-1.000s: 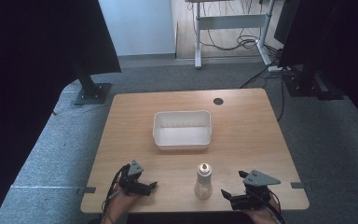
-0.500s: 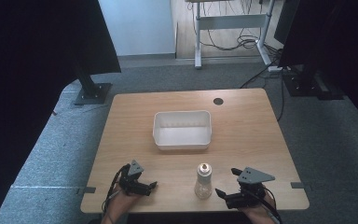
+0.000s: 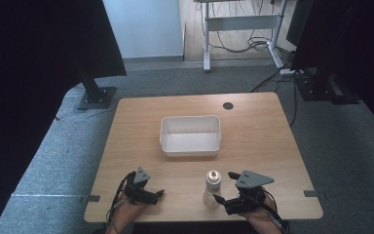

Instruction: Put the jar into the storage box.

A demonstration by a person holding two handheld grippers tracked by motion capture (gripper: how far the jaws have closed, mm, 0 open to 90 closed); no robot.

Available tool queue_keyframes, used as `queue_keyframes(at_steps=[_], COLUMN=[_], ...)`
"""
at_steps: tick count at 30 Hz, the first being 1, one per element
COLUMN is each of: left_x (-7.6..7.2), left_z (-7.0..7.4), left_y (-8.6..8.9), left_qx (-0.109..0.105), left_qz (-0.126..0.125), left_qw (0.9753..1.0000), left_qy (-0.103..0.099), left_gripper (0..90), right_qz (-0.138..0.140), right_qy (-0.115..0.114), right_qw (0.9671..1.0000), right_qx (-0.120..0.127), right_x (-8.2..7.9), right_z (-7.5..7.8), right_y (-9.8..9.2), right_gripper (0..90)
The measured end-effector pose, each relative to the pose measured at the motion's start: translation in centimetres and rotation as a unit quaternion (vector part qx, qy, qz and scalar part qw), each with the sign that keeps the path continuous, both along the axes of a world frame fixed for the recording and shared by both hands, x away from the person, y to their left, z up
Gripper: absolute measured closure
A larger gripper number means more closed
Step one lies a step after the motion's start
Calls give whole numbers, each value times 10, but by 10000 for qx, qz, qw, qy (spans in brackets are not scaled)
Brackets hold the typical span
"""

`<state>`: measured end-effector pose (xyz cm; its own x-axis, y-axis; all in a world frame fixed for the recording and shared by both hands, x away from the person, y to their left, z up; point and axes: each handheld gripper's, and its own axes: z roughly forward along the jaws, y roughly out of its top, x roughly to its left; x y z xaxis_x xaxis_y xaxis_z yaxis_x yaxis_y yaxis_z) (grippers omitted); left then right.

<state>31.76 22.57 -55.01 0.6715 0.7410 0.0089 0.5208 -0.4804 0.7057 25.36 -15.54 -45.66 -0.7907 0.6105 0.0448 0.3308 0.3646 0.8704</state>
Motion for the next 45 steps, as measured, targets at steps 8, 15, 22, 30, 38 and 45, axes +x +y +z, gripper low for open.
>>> queue_keyframes(at_steps=[8,15,22,30,38,45], left_x=[0,0,0,0,0,0], left_z=[0,0,0,0,0,0], left_y=[0,0,0,0,0,0], left_qx=[0,1,1,2,3,5], left_qz=[1,2,6,5,5,5], left_qw=[10000,10000,10000,10000,10000,10000], left_qy=[0,0,0,1,0,-1], left_gripper=[0,0,0,0,0,0], right_qz=[38,42,-2,-92,-127,-139], right_qy=[116,117,133,-22,-99,-19], right_qw=[9999,9998,9998,9999,9998,9997], right_qx=[115,131,155,54,143,194], right_x=[8,12,15,10,12,22], right_z=[1,3,3,6,14,13], right_y=[11,19,23,24,22,21], right_gripper=[222,349,435,450,450,450])
